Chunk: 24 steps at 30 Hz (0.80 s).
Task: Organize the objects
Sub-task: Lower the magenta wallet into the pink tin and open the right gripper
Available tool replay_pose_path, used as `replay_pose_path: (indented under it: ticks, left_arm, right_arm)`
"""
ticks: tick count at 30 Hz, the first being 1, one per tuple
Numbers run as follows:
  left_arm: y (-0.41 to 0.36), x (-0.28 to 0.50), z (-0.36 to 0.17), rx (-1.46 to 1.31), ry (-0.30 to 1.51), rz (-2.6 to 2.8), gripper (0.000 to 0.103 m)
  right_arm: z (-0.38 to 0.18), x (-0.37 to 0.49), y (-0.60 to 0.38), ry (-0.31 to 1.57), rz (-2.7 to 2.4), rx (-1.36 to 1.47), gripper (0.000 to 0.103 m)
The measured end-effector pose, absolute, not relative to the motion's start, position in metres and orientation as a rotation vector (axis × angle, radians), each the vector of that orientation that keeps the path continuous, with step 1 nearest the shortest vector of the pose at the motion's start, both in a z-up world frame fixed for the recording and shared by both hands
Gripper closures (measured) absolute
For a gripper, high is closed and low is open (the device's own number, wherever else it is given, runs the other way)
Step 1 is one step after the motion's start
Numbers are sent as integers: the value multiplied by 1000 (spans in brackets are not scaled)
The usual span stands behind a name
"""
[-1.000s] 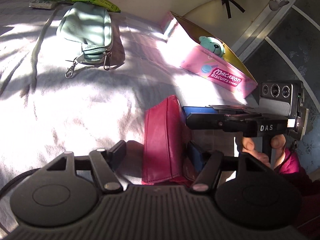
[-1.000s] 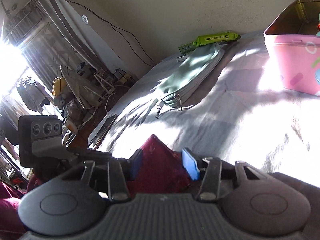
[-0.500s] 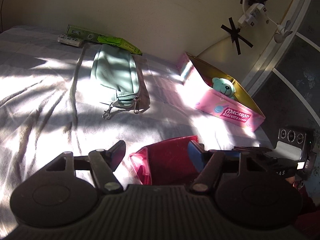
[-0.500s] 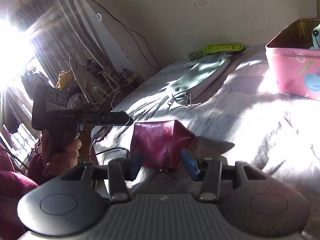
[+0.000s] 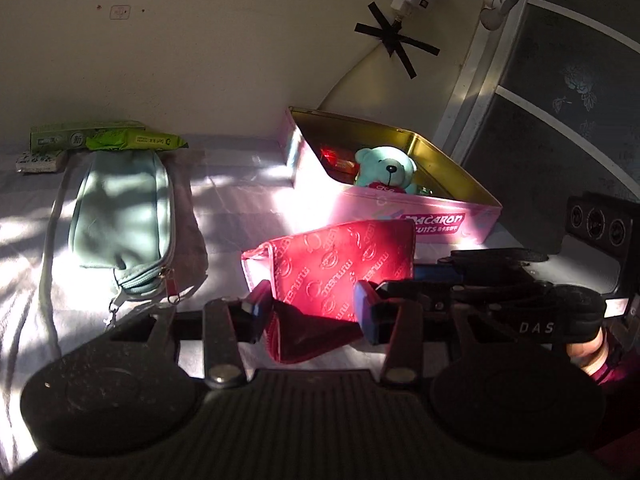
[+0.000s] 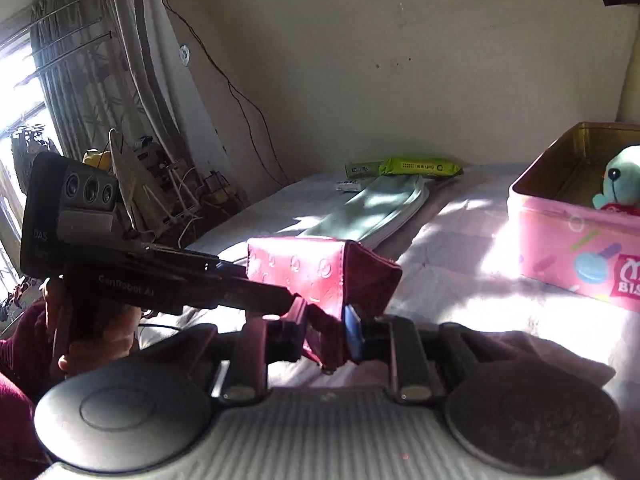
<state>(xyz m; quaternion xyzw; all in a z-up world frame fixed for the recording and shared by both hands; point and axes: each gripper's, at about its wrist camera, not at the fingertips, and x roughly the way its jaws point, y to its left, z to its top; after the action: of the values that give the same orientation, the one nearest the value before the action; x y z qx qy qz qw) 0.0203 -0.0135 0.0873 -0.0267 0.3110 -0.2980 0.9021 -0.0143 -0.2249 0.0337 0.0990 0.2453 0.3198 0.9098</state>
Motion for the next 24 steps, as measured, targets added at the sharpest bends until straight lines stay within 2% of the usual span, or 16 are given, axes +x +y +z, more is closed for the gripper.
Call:
replay_pose_path:
  ticks: [8, 15, 20, 21, 24]
  left_arm:
    - [-132, 76, 117, 87, 541, -793, 54]
    - [-213, 122, 109, 164, 602, -831, 52]
    - [-250, 151, 90, 283, 602, -648, 45]
    - [-257, 159, 87, 322, 594, -584, 40]
    - [-256, 173, 85, 317, 600, -475, 39]
  right_arm:
    - [62, -12, -312, 387, 343, 207, 82]
    - [54, 23, -363, 428, 173, 209, 81]
    - [34, 64, -378, 499, 6, 227, 73]
    - [30, 75, -375, 507, -50, 187, 70]
    - [25, 83, -366, 475, -107, 127, 62]
